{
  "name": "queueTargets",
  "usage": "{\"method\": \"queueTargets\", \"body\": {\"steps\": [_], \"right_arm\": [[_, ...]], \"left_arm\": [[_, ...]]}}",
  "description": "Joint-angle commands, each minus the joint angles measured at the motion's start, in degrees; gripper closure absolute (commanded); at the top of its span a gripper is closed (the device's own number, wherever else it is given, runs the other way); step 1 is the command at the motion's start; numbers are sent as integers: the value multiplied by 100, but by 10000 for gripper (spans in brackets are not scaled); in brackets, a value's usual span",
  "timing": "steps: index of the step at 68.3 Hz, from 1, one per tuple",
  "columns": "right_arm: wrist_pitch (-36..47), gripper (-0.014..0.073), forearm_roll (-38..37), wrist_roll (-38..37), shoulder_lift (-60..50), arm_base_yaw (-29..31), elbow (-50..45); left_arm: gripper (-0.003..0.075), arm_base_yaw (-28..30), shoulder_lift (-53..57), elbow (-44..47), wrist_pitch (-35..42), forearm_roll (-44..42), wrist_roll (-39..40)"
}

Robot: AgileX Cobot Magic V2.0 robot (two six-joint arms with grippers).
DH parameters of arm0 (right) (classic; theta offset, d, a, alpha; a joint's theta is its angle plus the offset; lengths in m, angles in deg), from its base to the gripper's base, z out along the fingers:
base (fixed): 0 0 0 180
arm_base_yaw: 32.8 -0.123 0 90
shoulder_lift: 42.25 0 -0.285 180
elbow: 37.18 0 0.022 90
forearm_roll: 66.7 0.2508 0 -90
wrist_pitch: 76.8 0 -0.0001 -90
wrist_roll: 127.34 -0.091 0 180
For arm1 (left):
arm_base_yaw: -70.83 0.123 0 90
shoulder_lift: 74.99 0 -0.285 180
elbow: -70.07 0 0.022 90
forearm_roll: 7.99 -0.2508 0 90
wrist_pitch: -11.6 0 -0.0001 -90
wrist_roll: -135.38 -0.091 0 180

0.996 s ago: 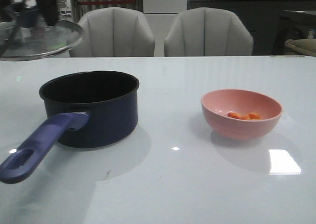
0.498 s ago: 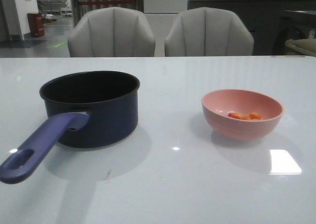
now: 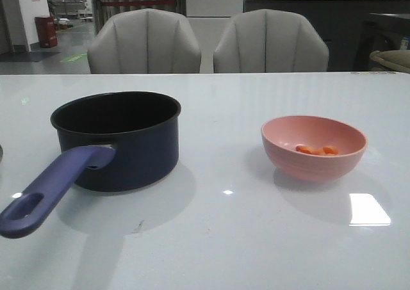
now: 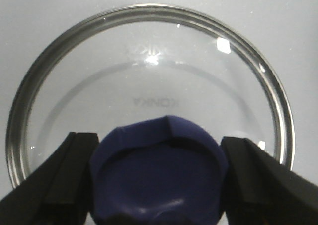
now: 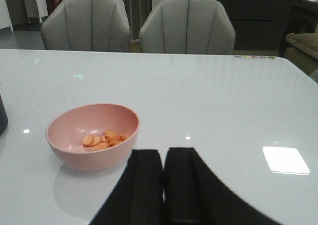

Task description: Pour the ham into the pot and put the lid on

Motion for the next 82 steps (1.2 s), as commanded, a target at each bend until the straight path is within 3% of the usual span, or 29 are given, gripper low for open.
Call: {"method": "queueTargets", "body": {"steps": [1,5,16,21,38,65,82], "right_arm": [[490,437,-74,27,-114,38,41],[490,437,-74,27,-114,38,41],[490,437,-74,27,-114,38,41],[490,437,-74,27,-114,38,41],[490,437,-74,27,-114,38,41],[490,437,-74,27,-114,38,41],[490,437,-74,27,-114,38,41]], "left_arm": [[393,9,137,-131,256,82,5],[360,9,98,-131,247,82,5],[137,9,72,-131,233,82,3],[92,9,72,-142,208,70,3],[95,-26,294,-370,21,8,-247],[95,-715,2263,-171,231,8,-247],[95,-934,3846,827,1164,239,-247]]}}
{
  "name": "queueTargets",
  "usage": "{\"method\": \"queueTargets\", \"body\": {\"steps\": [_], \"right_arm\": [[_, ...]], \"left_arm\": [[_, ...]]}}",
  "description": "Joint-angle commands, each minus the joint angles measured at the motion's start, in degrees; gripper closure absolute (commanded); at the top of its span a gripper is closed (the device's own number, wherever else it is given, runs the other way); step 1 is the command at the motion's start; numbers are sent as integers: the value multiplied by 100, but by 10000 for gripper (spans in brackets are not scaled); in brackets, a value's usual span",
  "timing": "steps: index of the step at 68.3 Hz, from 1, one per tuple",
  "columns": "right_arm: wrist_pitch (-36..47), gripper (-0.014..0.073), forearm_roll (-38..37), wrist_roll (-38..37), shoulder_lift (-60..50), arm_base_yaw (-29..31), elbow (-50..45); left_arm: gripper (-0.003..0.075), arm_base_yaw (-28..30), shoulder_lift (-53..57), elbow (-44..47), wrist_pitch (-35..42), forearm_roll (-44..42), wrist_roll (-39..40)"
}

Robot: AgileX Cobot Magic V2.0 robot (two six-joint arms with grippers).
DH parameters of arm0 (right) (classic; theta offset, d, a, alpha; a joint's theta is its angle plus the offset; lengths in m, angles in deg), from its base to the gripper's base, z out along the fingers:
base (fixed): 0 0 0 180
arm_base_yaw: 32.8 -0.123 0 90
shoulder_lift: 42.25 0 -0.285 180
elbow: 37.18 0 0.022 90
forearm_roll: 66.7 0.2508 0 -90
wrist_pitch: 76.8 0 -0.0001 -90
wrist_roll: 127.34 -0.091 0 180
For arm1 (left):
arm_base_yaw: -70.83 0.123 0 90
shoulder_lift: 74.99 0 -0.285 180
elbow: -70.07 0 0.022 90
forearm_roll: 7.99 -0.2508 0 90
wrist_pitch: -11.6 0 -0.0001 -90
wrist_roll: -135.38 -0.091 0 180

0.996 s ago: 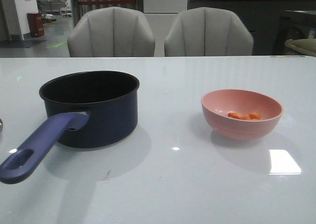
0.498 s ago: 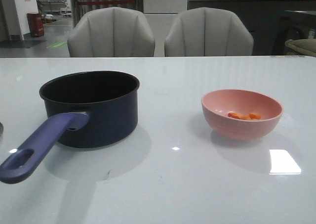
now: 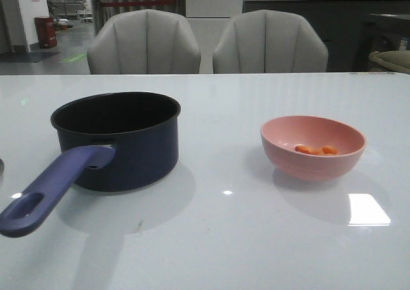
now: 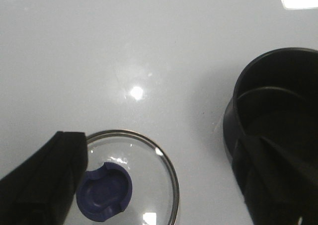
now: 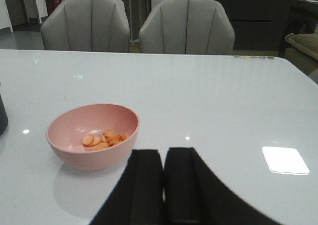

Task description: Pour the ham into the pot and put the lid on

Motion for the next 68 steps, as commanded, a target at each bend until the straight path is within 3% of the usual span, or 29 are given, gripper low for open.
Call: {"method": "queueTargets", "body": {"steps": [1,10,17,30,49,63,68], "right_arm": [[490,437,-74,27,-114,38,41],[490,437,-74,27,-114,38,41],[490,437,-74,27,-114,38,41],[490,437,-74,27,-114,38,41],[515,437,-74,27,-114,38,41],[1155,437,-62,27,-114,22,75],[1003,437,-1,27,-71,22,265]], "left_arm": [[95,-44,799,299,872,244,5],[95,-196,1723,969,1430,416,5],[95,-642,2485,1383,1740,416,5],[95,-1347,3627,1922,1569,345,5],[95,-1384,5286,2849,1159,333,5],[95,-1399,5597,3350,1355,333,5],[95,-1399,5597,3377,1355,333,5]]}}
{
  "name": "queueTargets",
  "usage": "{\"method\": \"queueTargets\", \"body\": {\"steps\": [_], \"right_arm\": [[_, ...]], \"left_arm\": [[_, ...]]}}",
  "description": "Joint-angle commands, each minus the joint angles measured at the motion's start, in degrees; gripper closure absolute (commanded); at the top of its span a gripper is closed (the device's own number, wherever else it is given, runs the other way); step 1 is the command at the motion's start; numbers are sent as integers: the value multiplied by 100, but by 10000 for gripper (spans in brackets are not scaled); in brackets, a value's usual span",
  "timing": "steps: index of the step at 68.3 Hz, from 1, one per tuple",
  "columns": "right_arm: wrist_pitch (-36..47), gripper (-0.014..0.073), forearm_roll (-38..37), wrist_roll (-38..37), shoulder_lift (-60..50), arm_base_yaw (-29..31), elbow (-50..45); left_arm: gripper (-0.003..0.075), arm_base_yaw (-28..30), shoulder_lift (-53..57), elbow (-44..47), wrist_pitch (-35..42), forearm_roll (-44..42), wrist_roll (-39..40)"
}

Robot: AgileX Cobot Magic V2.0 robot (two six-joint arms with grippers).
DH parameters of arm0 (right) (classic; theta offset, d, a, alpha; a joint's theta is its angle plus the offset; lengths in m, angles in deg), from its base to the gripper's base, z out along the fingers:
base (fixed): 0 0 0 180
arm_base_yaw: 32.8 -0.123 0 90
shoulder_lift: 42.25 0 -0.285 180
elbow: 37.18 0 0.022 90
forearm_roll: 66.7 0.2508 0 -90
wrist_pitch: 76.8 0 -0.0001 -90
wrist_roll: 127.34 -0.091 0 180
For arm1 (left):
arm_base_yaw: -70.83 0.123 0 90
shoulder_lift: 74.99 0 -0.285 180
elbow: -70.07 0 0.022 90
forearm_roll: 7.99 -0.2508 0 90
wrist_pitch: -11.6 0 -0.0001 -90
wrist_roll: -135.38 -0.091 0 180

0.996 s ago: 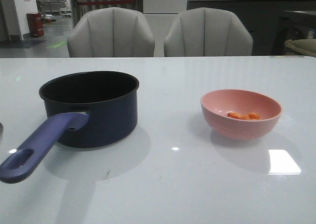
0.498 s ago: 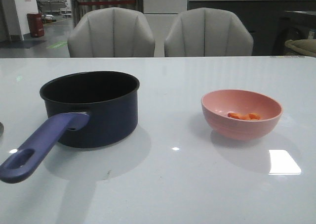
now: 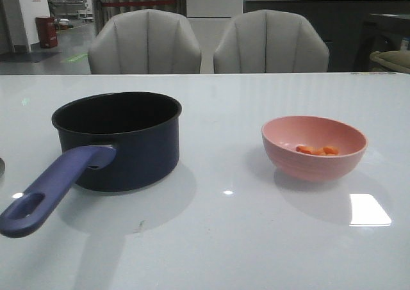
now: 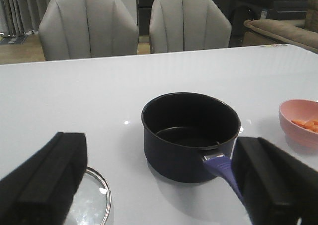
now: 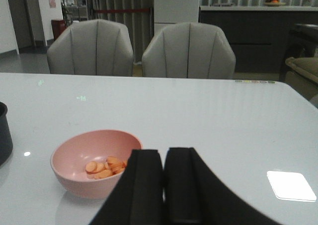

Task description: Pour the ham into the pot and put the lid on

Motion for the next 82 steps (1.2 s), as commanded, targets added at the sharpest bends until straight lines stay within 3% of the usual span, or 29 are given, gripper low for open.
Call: {"method": "queueTargets", "body": {"steps": [1,14,22,42,48,55,59,67,82], "right_arm": [[385,437,11,27,-48,22,355],[-1155,437,23,33,1076,22,1602],[-1699,437,23,33,1788,22,2164],[-917,429,31,33,2774,22,2247],[-1041,349,46,33,3325,20,2464],[-1125,149,188,33,4157,20,2914],[-1158,90,425,33,4538,20,3160],[-1213,80,875,33,5452,20,3594],[-1509,80,903,33,7219,-18,4540]], "left_arm": [[95,-61,-54,-115,530,21,5],[95,-61,-54,-115,579,21,5],[95,-61,-54,-115,592,21,5],[95,-61,-54,-115,600,21,5],[95,-61,-54,-115,600,21,5],[95,-61,-54,-115,600,21,5],[95,-61,-54,-115,600,21,5],[95,-61,-54,-115,600,21,5],[95,-61,-54,-115,600,21,5]]}}
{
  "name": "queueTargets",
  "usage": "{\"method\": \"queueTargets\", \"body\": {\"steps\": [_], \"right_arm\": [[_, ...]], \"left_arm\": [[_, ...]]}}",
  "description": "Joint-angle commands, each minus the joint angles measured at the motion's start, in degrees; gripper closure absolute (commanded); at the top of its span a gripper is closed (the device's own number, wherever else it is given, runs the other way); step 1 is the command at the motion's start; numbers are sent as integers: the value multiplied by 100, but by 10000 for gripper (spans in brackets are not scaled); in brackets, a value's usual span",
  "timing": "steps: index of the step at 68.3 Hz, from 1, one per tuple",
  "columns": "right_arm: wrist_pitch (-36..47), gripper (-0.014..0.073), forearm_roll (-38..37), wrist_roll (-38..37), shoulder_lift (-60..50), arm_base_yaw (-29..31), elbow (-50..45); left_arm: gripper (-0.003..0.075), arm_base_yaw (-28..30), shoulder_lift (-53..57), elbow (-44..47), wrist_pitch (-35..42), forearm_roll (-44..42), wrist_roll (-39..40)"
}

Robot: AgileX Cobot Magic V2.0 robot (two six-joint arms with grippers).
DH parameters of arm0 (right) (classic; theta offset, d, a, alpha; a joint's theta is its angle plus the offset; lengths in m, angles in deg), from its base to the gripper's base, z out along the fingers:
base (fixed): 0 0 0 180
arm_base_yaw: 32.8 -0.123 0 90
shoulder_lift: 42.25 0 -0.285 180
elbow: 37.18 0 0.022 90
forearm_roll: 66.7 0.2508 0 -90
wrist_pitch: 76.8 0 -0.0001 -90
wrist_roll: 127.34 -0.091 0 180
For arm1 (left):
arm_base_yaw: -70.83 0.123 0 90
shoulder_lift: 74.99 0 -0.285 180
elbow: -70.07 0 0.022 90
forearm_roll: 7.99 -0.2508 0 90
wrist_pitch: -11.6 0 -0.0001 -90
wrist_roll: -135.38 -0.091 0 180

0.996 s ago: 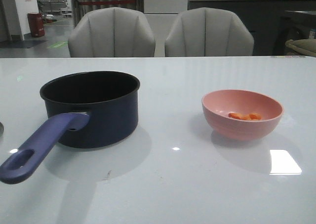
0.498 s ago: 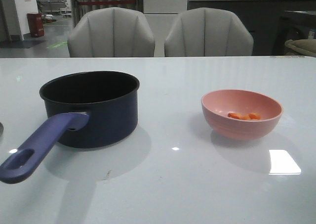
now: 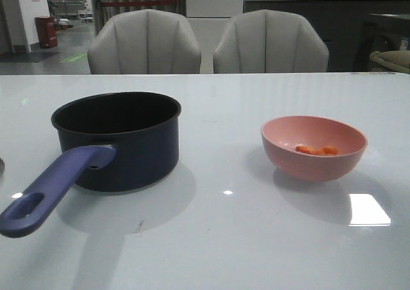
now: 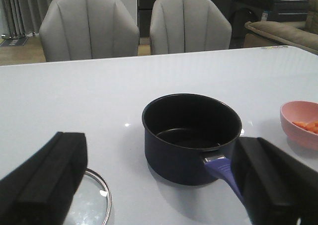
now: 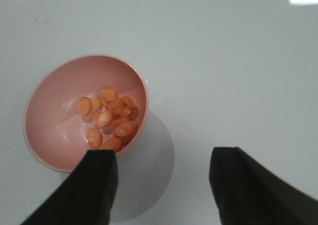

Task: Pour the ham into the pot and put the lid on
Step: 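Lower the right gripper to the pink bowl rim and grasp it, then lift the pink bowl and carry it over the pot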

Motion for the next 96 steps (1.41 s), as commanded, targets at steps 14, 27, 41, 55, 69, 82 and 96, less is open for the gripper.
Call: {"method": "queueTargets", "body": {"steps": [14,27,41,55,69,82,96], "right_arm": [[-76,80,42,78,1863,-275,1336],[-162,87,42,76,2690,-292,1842],[-35,360,150,76,3222,-297,2010],[-17,459,530,76,3300,-297,2273],[-288,459,530,96,3138,-335,2791],[-1113,459,523,847,3090,-905,3847],[-1769,459,294,1247,3466,-1727,5154]], "left_arm": [[95,-61,-63,-164,473,21,5],[95,-61,-63,-164,473,21,5],[95,-61,-63,-164,473,21,5],[95,-61,-63,-164,473,21,5],[95,-61,-63,-164,473,21,5],[95,-61,-63,-164,473,21,5],[95,-61,-63,-164,473,21,5]]}}
